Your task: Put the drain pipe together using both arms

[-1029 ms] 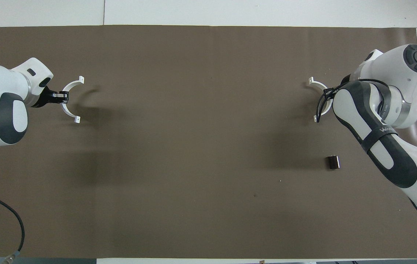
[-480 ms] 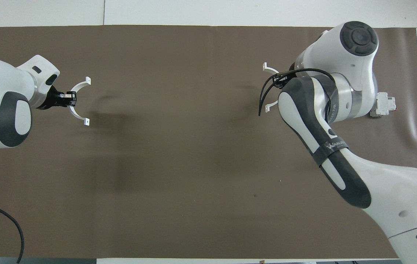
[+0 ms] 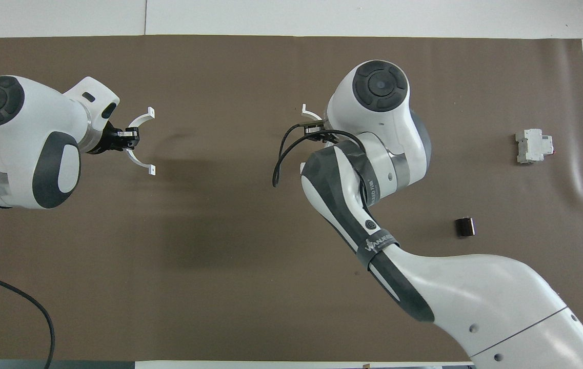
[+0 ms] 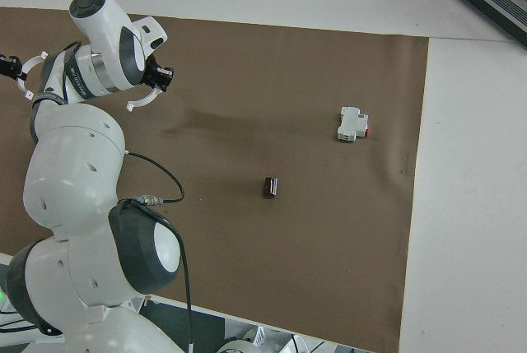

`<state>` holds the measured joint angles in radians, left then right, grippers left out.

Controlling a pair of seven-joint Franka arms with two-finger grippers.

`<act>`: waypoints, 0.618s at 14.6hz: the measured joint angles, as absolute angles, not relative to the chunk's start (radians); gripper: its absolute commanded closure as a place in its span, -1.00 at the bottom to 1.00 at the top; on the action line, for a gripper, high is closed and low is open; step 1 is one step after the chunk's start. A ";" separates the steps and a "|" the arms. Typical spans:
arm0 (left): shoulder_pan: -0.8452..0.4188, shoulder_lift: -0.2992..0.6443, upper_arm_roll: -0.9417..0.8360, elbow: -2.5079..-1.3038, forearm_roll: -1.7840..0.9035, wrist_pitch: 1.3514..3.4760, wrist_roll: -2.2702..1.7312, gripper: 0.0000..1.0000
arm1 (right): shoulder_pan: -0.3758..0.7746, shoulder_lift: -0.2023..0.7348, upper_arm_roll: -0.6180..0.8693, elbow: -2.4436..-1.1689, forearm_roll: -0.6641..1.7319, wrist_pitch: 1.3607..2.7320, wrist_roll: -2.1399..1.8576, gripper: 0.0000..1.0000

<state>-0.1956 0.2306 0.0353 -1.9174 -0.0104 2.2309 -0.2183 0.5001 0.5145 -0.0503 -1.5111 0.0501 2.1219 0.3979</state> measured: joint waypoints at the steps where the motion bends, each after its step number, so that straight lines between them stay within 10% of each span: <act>1: -0.195 0.231 0.036 -1.917 -0.010 2.231 -0.218 1.00 | 0.520 0.533 -0.050 -1.491 0.046 2.122 0.434 1.00; 9: -0.191 0.231 0.041 -1.917 -0.010 2.229 -0.218 1.00 | 0.627 0.658 -0.051 -1.406 0.041 2.134 0.542 1.00</act>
